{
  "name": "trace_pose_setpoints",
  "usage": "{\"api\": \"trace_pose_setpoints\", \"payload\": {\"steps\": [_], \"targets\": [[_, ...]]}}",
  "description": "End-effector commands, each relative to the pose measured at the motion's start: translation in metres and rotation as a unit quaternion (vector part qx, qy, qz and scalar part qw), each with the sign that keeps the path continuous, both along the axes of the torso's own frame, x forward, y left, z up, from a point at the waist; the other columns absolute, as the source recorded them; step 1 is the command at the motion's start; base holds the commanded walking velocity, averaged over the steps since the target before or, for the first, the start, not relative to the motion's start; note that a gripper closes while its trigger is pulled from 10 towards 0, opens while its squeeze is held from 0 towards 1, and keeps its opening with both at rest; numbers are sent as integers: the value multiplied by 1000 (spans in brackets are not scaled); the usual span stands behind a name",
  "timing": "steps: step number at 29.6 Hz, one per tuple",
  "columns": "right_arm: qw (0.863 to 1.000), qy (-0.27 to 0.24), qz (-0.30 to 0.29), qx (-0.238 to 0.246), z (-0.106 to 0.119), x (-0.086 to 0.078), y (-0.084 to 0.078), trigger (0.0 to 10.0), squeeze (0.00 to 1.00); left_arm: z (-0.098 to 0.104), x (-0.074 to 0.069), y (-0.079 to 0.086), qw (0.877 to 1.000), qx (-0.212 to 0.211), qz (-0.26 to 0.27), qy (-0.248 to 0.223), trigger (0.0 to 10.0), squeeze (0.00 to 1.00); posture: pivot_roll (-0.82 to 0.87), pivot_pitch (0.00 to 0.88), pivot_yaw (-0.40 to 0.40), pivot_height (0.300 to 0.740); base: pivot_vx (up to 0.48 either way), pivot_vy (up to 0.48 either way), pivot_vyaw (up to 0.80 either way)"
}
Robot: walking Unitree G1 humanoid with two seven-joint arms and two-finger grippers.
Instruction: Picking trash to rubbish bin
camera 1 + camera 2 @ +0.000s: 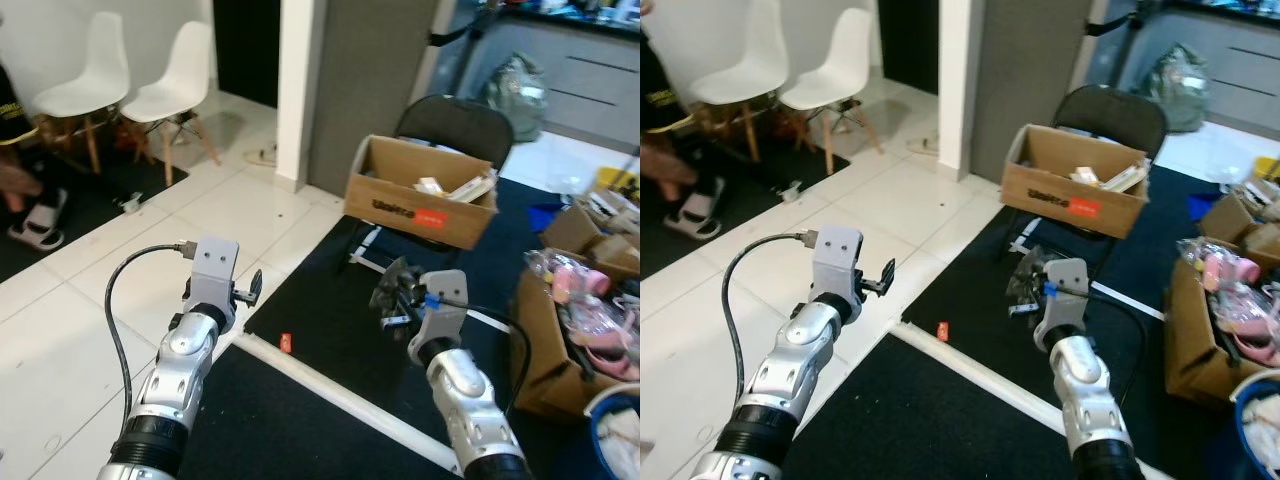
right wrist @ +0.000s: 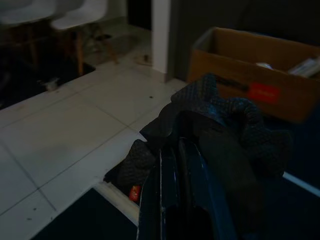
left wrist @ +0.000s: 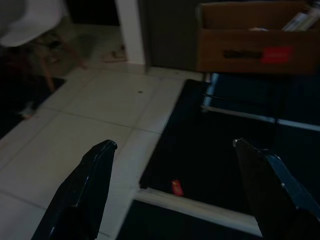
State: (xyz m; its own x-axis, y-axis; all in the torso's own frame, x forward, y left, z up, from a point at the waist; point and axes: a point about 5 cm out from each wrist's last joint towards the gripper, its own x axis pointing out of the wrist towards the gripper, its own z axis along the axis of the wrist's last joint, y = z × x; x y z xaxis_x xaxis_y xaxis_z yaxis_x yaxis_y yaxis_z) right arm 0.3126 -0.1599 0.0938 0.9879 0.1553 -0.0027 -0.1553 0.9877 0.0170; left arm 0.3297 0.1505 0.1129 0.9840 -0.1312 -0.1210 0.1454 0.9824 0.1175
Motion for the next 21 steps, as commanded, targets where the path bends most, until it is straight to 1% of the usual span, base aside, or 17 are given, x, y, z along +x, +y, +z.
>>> {"api": "trace_pose_setpoints", "payload": {"steps": [1, 14, 15, 21], "targets": [[1000, 7, -1, 0, -4, -2, 1, 10000, 0, -6, -2, 4, 1000, 8, 5, 14, 10000, 0, -68, 50, -26, 740, 0, 0, -800], [1000, 7, -3, 0, -4, -1, 1, 10000, 0, -2, 1, 3, 1000, 5, 11, 10, 10000, 0, -69, 53, -23, 740, 0, 0, -800], [1000, 7, -5, 1, -4, -1, 0, 10000, 0, -1, 1, 3, 1000, 2, 10, 4, 10000, 0, -68, 53, -22, 740, 0, 0, -800], [1000, 8, -12, 0, -4, 0, -1, 10000, 0, -1, 0, 3, 1000, -9, 11, 6, 10000, 0, -66, 53, -21, 740, 0, 0, -800]]}}
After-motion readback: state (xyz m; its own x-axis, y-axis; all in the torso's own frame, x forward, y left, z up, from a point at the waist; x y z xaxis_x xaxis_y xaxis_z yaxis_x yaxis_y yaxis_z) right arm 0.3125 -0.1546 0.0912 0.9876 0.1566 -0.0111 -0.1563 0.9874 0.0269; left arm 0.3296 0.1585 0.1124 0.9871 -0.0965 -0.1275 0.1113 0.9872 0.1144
